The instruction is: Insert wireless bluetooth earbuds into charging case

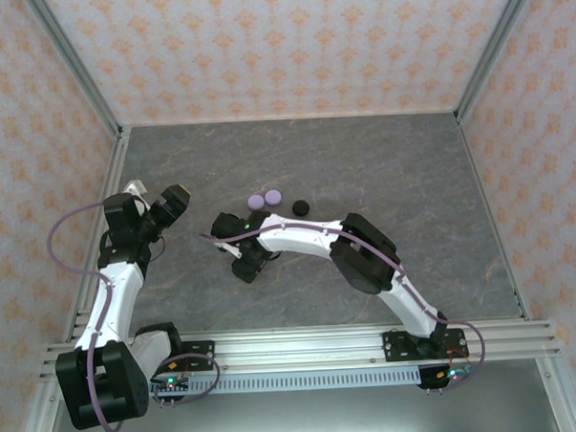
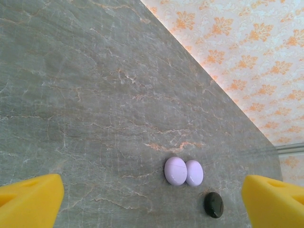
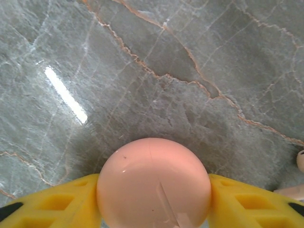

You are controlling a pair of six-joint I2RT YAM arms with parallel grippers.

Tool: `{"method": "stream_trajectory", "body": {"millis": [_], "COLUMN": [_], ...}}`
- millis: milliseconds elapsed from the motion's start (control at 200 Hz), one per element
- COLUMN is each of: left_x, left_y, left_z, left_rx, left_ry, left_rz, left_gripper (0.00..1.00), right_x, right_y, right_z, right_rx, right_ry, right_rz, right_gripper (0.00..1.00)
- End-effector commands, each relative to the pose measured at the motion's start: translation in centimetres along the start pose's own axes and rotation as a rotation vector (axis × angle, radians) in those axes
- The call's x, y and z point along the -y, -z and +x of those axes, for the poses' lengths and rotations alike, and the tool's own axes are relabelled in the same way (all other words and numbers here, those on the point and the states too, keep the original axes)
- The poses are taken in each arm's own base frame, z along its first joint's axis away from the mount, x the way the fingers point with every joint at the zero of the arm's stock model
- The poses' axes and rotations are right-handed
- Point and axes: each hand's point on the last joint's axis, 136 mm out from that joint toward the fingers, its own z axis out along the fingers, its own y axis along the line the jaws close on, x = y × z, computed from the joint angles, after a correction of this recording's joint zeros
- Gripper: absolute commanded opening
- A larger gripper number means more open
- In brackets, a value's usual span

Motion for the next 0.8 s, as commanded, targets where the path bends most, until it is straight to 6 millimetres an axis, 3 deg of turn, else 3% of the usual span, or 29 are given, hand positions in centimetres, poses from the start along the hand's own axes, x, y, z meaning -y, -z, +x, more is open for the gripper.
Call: {"method": "stream_trajectory", "body": {"millis": [0, 165, 320, 485, 596, 716, 796], "left_x": [0.9, 2.2, 5.3, 9.9, 14.1, 18.3, 20.9], "left_y": [0.8, 1.0, 1.4, 2.6, 4.4, 6.9, 8.8], "left_z": [0.0, 0.7, 2.4, 4.4, 5.7, 7.5, 8.7], "left_rx": [-0.008, -0.044, -0.110, -0.169, -0.227, -0.310, -0.353], "left_ry": [-0.042, -0.067, -0.167, -0.204, -0.188, -0.237, -0.289], "left_rz": [0.030, 0.096, 0.170, 0.324, 0.494, 0.662, 0.751], "left_gripper": [0.96, 0.95, 0.93, 0.92, 0.92, 0.92, 0.92], "right_x": [0.2, 0.9, 2.6, 5.6, 7.2, 7.5, 7.2], "right_y": [0.1, 3.2, 9.6, 17.7, 23.0, 27.5, 29.2], "right_z": [0.3, -0.9, -1.4, -0.4, 0.7, 1.9, 2.6], "right_rx": [0.013, 0.126, 0.335, 0.590, 0.755, 0.894, 0.941], "right_ry": [0.018, 0.013, -0.028, -0.046, -0.012, 0.082, 0.152], "right_rz": [0.026, 0.050, 0.064, 0.118, 0.197, 0.276, 0.308], "right_gripper": [0.50, 0.46, 0.45, 0.45, 0.45, 0.45, 0.45]}}
